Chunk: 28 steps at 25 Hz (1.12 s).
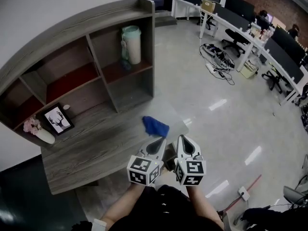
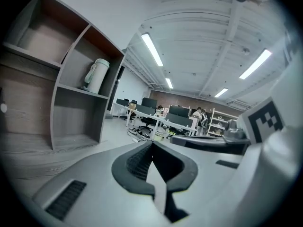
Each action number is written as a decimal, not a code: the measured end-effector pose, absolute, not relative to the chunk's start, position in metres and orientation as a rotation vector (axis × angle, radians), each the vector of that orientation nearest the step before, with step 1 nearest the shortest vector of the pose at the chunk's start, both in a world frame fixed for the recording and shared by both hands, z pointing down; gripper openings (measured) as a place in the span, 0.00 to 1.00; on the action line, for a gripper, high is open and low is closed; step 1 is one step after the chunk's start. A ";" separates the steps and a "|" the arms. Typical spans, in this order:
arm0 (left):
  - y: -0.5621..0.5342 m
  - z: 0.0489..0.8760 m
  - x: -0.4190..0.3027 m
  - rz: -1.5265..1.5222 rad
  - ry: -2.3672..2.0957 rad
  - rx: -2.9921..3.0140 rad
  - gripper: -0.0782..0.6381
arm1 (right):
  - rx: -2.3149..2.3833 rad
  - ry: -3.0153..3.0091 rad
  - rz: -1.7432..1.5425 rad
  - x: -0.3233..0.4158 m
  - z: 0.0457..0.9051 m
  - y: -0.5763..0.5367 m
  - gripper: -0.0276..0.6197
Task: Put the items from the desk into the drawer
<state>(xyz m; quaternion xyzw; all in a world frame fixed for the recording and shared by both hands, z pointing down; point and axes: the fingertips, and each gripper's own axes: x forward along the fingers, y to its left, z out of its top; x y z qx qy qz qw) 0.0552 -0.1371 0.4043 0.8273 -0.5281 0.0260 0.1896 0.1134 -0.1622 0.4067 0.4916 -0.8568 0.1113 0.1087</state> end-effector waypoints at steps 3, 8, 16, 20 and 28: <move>-0.141 0.400 0.063 0.069 -1.470 2.352 0.12 | 1.465 -2.516 0.325 0.121 0.405 -0.164 0.06; -0.142 0.398 0.069 0.069 -1.459 2.370 0.12 | 1.466 -2.505 0.333 0.126 0.408 -0.165 0.06; -0.141 0.407 0.061 0.074 -1.506 2.301 0.12 | 1.447 -2.493 0.343 0.127 0.415 -0.162 0.06; -0.138 0.408 0.054 0.067 -1.526 2.282 0.12 | 1.398 -2.516 0.375 0.117 0.420 -0.157 0.06; -0.134 0.416 0.044 0.083 -1.552 2.249 0.12 | 1.294 -2.551 0.399 0.100 0.428 -0.149 0.06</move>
